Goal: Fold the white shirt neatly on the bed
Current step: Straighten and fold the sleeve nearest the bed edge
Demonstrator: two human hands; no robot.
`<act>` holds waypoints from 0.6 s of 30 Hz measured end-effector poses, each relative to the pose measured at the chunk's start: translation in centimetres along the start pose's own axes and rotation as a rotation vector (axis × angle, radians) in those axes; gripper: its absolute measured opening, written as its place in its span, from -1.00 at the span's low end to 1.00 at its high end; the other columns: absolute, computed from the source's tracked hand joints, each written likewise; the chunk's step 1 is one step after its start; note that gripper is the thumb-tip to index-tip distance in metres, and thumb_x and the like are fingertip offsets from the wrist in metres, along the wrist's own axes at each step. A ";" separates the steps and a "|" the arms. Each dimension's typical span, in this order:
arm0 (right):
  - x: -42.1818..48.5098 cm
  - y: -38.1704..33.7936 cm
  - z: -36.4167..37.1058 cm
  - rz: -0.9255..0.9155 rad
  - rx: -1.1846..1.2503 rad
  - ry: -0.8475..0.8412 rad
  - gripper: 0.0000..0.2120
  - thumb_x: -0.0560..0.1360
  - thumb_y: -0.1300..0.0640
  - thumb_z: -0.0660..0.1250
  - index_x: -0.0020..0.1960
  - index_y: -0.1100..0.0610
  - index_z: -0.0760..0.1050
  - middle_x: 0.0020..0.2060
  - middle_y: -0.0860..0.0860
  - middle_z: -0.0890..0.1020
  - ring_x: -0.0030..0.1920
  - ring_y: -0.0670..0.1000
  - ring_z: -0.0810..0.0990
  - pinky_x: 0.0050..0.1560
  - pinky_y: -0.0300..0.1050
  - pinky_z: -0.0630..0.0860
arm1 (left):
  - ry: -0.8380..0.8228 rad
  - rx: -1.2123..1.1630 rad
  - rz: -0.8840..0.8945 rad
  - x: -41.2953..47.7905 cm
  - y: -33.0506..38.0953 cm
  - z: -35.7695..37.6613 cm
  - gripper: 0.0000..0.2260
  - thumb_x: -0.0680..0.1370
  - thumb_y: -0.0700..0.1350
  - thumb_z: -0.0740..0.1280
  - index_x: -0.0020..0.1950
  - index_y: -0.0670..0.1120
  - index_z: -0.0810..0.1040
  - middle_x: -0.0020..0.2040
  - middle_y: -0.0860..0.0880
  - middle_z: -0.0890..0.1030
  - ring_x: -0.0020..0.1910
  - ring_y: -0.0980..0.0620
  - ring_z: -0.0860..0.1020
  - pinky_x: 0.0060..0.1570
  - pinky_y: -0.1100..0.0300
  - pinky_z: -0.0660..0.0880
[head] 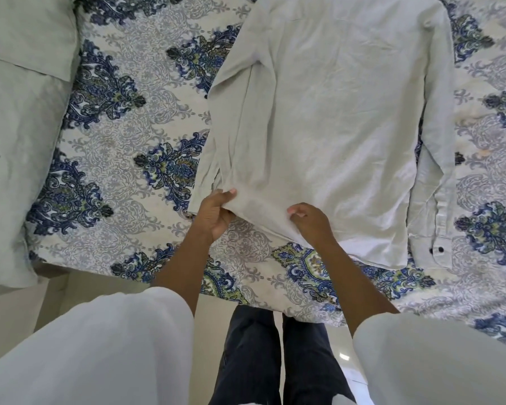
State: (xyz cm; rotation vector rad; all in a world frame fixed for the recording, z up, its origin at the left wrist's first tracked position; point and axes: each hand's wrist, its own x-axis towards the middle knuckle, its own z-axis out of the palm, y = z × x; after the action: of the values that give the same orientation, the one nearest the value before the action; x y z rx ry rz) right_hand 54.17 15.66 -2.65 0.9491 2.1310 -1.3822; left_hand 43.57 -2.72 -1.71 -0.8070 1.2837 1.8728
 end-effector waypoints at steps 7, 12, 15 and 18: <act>0.3 -4.7 3.5 -0.121 0.098 -0.135 -0.69 0.51 0.15 0.33 0.24 0.16 0.48 0.08 0.08 0.56 0.08 0.02 0.51 0.11 -0.14 0.39 | 0.137 0.504 -0.034 -0.5 -1.0 0.3 -0.86 0.48 -0.32 0.29 -0.02 -0.14 0.51 -0.21 -0.09 0.53 -0.28 -0.01 0.46 -0.34 0.21 0.37; 1.3 -5.7 5.8 -0.043 -0.073 -0.231 -0.71 0.55 0.03 0.25 0.17 0.19 0.50 0.15 0.10 0.58 0.18 0.09 0.52 0.14 -0.07 0.40 | 0.196 0.616 0.041 -0.6 -1.2 -1.4 -0.92 0.53 -0.26 0.27 -0.12 -0.22 0.54 -0.27 -0.15 0.53 -0.31 -0.08 0.49 -0.40 0.21 0.46; 2.0 -5.2 6.5 0.031 -0.192 -0.218 -0.74 0.56 0.11 0.21 0.15 0.26 0.47 0.13 0.15 0.56 0.16 0.14 0.51 0.11 -0.07 0.40 | 0.239 1.087 0.069 0.4 -1.3 -3.0 -0.82 0.54 -0.18 0.23 0.05 -0.27 0.50 -0.03 -0.21 0.56 -0.07 -0.16 0.54 -0.11 0.07 0.50; 2.7 -4.4 6.7 0.078 -0.201 -0.225 -0.76 0.53 0.20 0.20 0.16 0.23 0.48 0.18 0.13 0.54 0.21 0.14 0.48 0.17 -0.08 0.38 | 0.338 1.430 0.153 0.5 -0.9 -3.2 -0.72 0.55 -0.04 0.26 0.11 -0.23 0.47 0.01 -0.16 0.54 -0.01 -0.15 0.52 -0.12 0.10 0.39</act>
State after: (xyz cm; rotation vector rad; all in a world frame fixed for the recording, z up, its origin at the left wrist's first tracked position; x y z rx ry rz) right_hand 49.05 9.24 -4.49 0.7525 1.9975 -1.1533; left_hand 44.33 -5.48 -3.54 -0.1957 2.3869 0.4925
